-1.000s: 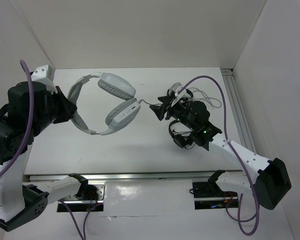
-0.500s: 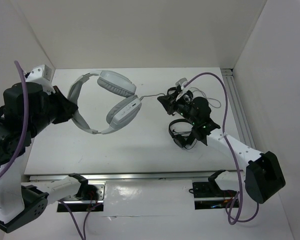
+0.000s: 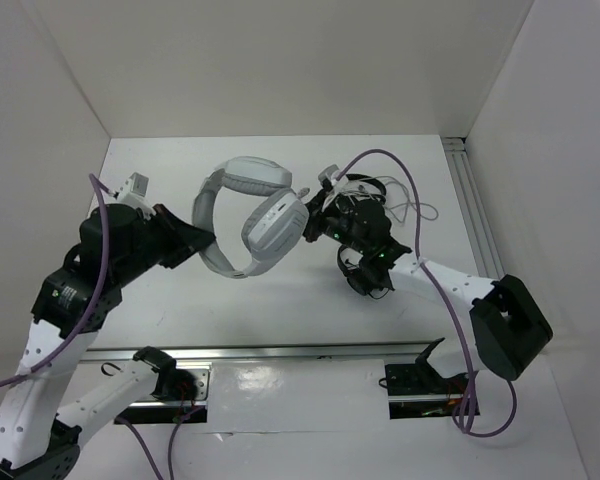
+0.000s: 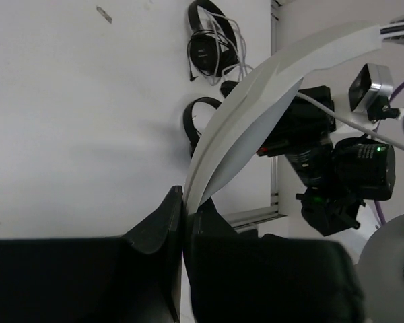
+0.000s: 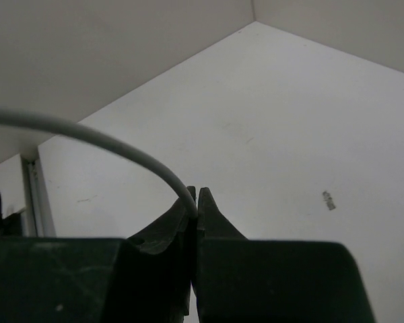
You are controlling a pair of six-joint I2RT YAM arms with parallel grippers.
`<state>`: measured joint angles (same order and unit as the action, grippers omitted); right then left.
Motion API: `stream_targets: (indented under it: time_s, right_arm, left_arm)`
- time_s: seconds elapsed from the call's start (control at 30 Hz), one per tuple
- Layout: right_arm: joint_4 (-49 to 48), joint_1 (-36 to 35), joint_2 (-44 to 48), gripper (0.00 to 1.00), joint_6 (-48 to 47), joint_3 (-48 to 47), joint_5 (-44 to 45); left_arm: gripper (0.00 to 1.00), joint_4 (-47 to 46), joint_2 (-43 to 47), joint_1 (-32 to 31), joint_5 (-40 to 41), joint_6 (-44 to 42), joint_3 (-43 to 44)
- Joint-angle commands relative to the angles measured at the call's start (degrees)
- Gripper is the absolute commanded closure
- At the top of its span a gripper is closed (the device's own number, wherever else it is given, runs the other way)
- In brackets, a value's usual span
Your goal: Wrap the headphones
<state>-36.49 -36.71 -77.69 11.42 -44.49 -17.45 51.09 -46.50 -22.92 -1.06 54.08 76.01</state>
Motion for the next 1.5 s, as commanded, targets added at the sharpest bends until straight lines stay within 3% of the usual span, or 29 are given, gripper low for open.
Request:
stream_targets:
  time_s: [0.0,0.2,0.43,0.67,0.73,0.8,1.0,1.13,1.2,1.47]
  right_arm:
    - [-6.6,-3.5,-1.0,1.0,3.0,-3.0,-0.8]
    - [-11.9,-10.1,-0.4,1.0,4.1,-0.1,-0.1]
    - [-15.8,-14.8,0.1,0.91,6.8,1.8,-5.2]
    - [-13.4,-16.3,0.6,0.87,5.5,2.4,-5.2]
    - [-13.4,-16.8,0.6,0.87,5.5,2.4,-5.7]
    - [-12.9,-18.1,1.1,0.94,5.0,2.4,-5.8]
    - [-8.3,-20.9,1.1,0.98,2.5,-0.1,-6.3]
    - [-5.1,-23.0,-0.3,0.98,1.3,-3.1,-5.8]
    - [-2.9,-23.6,-0.8,0.93,0.8,-5.0,-5.1]
    - [-0.3,-24.6,-6.1,0.97,-1.9,-7.1,-1.0]
  left_arm:
    - [1.0,-22.2,3.9,0.2,-4.3,11.7,-5.6]
    - [1.0,-42.8,8.7,0.2,-0.8,17.7,-21.7]
    - [1.0,-56.4,10.5,0.2,6.3,20.9,-31.4]
    - [1.0,-55.0,6.8,0.2,12.7,18.0,-27.7]
    - [1.0,-51.0,6.2,0.2,17.2,18.0,-25.8]
    - [1.0,-48.9,6.2,-0.4,21.3,16.8,-25.0]
    - [1.0,-41.6,6.8,-1.5,34.2,16.7,-23.8]
    - [1.0,-38.4,6.8,-1.5,37.4,18.2,-22.7]
    - [1.0,-36.5,6.2,-1.5,38.8,18.8,-22.0]
    - [1.0,-31.5,5.2,-1.5,38.9,20.8,-18.7]
